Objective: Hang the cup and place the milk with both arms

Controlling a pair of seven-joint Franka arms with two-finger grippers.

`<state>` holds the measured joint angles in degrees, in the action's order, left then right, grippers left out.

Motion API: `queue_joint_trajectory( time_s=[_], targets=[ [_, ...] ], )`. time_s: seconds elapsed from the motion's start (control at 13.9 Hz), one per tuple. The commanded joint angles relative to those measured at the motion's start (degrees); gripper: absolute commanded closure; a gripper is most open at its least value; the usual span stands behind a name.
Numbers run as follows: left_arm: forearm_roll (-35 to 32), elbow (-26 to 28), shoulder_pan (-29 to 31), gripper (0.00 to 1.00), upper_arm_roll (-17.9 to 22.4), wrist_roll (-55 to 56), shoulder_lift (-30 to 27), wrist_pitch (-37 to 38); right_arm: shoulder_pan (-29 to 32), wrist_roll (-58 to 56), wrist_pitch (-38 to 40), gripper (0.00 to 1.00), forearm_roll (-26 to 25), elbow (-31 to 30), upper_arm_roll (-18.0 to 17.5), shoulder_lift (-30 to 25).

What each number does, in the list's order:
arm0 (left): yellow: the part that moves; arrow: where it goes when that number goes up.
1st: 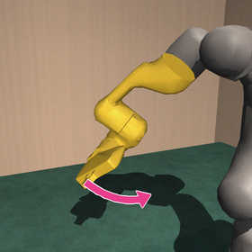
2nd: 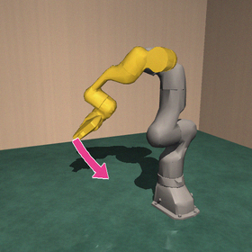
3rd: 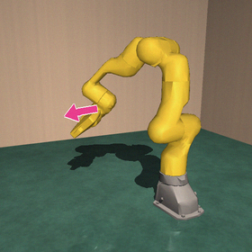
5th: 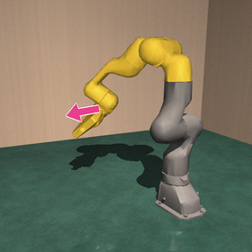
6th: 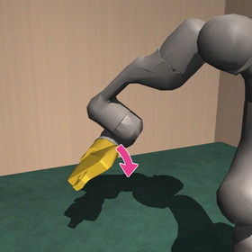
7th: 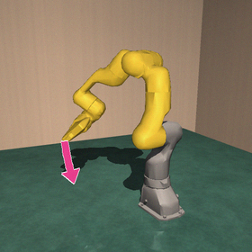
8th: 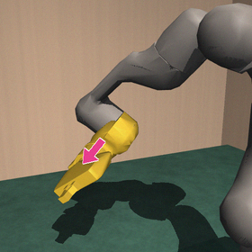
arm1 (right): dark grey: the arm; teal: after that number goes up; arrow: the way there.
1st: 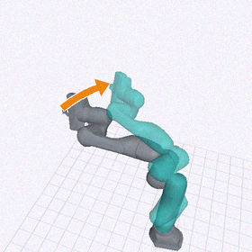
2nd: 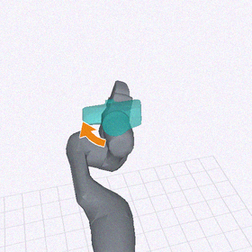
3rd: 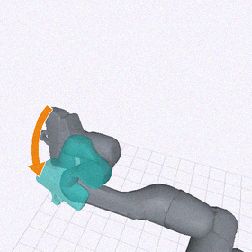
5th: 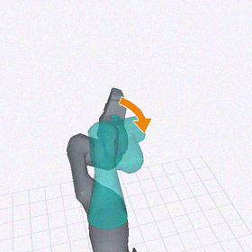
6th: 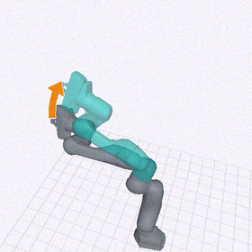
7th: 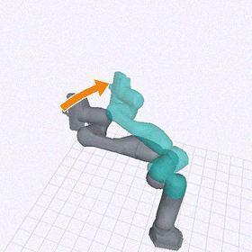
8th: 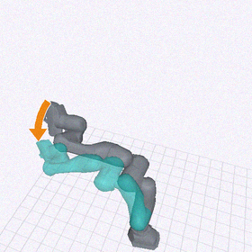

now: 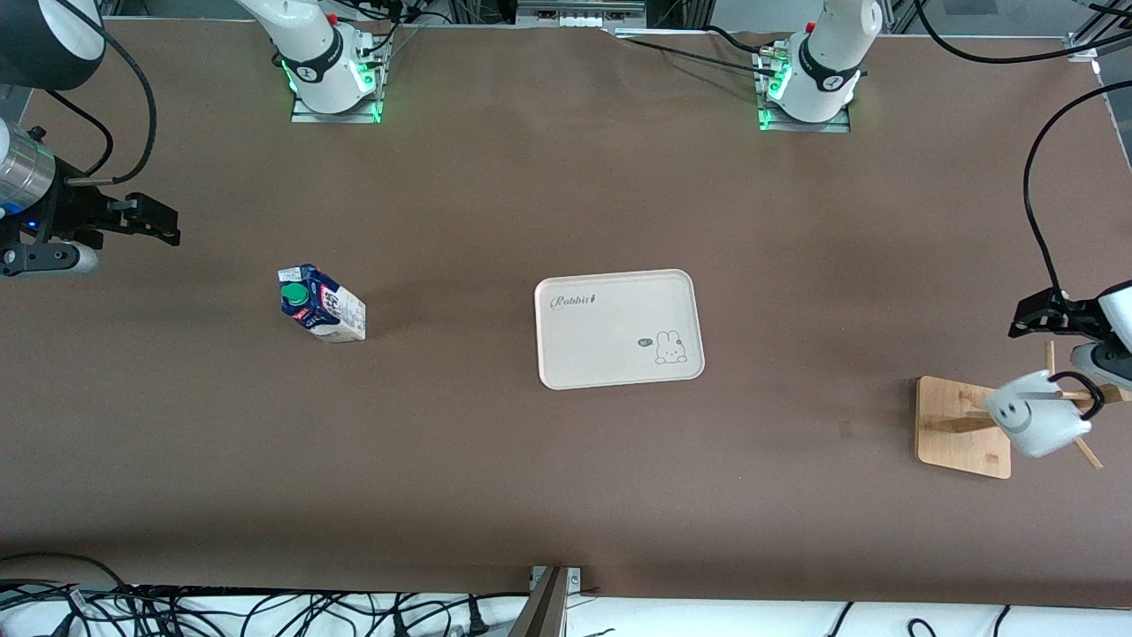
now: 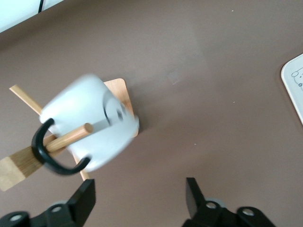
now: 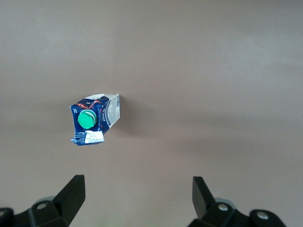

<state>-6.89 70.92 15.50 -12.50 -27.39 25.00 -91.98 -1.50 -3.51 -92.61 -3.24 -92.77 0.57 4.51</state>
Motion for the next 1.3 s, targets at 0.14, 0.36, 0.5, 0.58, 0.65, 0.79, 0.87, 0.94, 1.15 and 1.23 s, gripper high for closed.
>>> queue_joint_trajectory(
  time_s=[0.14,0.36,0.5,0.58,0.65,0.79,0.87,0.94,1.15,1.23],
  targets=[
    [-2.17,-1.40,-6.00,0.00,-0.68,7.87,-4.60,7.94,0.97,-0.45,0.15,0.00,-0.28,0.04,-0.92,-0.73],
    [-2.16,-1.67,-9.34,0.00,-0.77,8.50,-5.31,11.01,0.97,-0.45,0.15,0.00,-0.28,0.04,-0.92,-0.73],
    [-2.25,-1.58,-9.96,0.00,-1.03,8.50,-5.67,11.29,0.97,-0.45,0.15,0.00,-0.28,0.04,-0.92,-0.82],
    [-1.99,-1.58,-10.40,0.00,-1.03,8.67,-5.67,11.29,0.97,-0.45,0.15,0.00,-0.28,0.04,-0.92,-0.73],
    [-1.72,-1.58,-10.49,0.00,-0.86,8.76,-5.75,11.29,0.97,-0.45,0.15,0.00,-0.28,-0.04,-0.92,-0.73],
    [-1.29,0.95,-11.80,0.00,-0.24,9.98,-8.19,10.16,0.97,-0.45,0.15,0.00,-0.28,0.04,-0.92,-0.73],
    [0.37,5.93,-13.03,0.00,1.85,11.38,-11.61,7.63,0.97,-0.45,0.15,0.00,-0.28,0.04,-0.92,-0.73],
    [3.17,12.07,-14.69,0.00,5.96,13.14,-15.99,2.73,0.97,-0.45,0.15,0.00,-0.28,0.04,-0.92,-0.82],
    [3.90,26.70,-20.06,0.00,12.32,19.99,-26.48,-6.54,0.97,-0.45,0.15,0.00,-0.28,0.04,-0.92,-0.73],
    [3.99,27.85,-20.42,0.00,12.76,21.75,-27.45,-6.55,0.97,-0.45,0.15,0.00,-0.28,0.04,-0.92,-0.73]
  ],
)
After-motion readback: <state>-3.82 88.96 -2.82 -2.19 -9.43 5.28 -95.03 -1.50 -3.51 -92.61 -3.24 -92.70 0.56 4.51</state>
